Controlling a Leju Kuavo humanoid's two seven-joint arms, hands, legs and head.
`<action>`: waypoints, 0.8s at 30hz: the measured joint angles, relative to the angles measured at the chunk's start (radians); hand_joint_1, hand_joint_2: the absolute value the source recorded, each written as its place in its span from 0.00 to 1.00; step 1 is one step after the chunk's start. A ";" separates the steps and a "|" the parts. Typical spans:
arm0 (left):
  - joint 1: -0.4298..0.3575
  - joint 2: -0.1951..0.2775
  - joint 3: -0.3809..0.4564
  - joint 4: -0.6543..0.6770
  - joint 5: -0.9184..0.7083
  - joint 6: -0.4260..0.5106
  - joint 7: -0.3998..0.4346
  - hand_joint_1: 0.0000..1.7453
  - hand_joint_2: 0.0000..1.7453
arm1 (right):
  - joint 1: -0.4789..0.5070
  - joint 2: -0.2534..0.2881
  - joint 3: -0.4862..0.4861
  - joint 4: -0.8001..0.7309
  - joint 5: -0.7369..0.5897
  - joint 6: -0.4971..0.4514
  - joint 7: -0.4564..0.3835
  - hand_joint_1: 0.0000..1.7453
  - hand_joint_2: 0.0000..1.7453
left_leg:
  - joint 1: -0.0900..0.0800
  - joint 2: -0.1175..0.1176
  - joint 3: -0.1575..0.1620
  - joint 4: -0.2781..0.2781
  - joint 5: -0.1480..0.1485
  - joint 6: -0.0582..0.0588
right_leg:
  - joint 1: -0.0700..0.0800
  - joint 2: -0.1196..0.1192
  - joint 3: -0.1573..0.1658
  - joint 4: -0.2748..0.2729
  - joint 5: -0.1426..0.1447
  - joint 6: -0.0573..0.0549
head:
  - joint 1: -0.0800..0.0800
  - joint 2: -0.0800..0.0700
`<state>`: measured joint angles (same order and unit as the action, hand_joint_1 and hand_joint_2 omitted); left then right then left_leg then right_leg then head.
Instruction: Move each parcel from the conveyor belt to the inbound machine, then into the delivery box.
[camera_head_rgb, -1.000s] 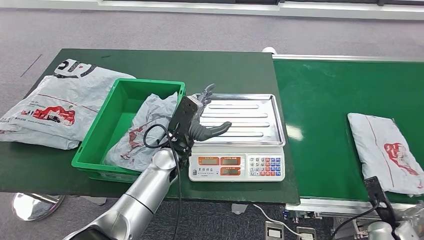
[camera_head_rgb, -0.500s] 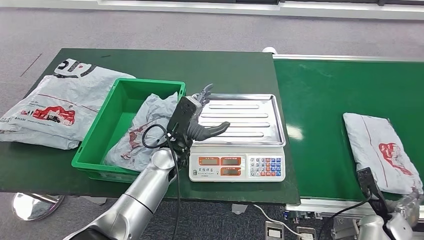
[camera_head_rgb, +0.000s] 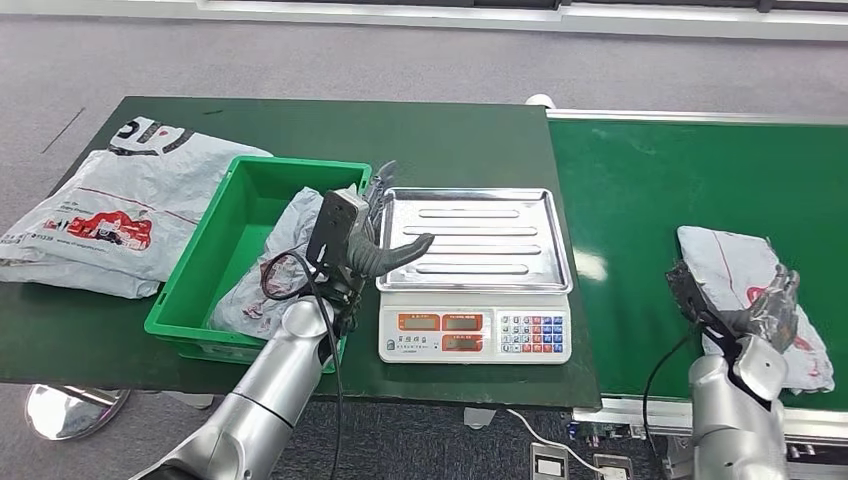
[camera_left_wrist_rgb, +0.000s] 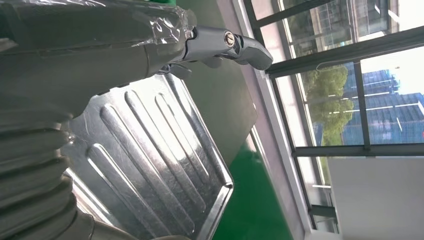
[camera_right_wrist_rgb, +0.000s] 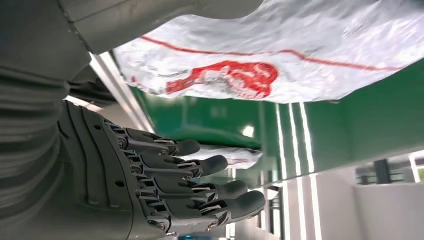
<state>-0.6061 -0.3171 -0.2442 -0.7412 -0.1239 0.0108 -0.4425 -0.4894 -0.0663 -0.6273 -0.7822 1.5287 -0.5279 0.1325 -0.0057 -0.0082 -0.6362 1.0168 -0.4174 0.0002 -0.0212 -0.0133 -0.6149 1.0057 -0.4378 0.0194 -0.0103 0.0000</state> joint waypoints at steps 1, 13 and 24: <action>0.003 0.003 0.000 -0.004 0.000 0.000 0.000 0.00 1.00 | -0.005 -0.004 0.011 0.013 0.000 -0.002 0.001 0.00 1.00 | 0.000 0.000 0.000 0.000 0.000 0.000 | 0.000 0.000 0.000 0.000 0.000 0.000 | 0.000 0.000; 0.047 0.027 0.001 -0.038 0.020 0.015 -0.008 0.00 1.00 | -0.038 -0.021 0.127 0.104 -0.003 -0.003 0.022 0.00 1.00 | 0.000 0.001 0.000 0.000 -0.001 0.000 | 0.000 0.001 0.000 0.000 -0.001 0.000 | 0.000 0.000; 0.065 0.046 0.001 -0.049 0.047 0.025 -0.005 0.00 1.00 | -0.085 -0.069 0.177 0.242 -0.188 0.251 0.037 0.00 1.00 | 0.000 0.000 0.000 0.000 0.000 0.000 | 0.000 0.000 0.000 0.000 0.000 0.000 | 0.000 0.000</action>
<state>-0.5408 -0.2710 -0.2430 -0.7898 -0.0772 0.0360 -0.4479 -0.5747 -0.1354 -0.4500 -0.5404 1.3404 -0.2772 0.1692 -0.0060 -0.0085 -0.6365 1.0168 -0.4177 0.0002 -0.0214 -0.0134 -0.6153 1.0057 -0.4382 0.0193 -0.0103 0.0000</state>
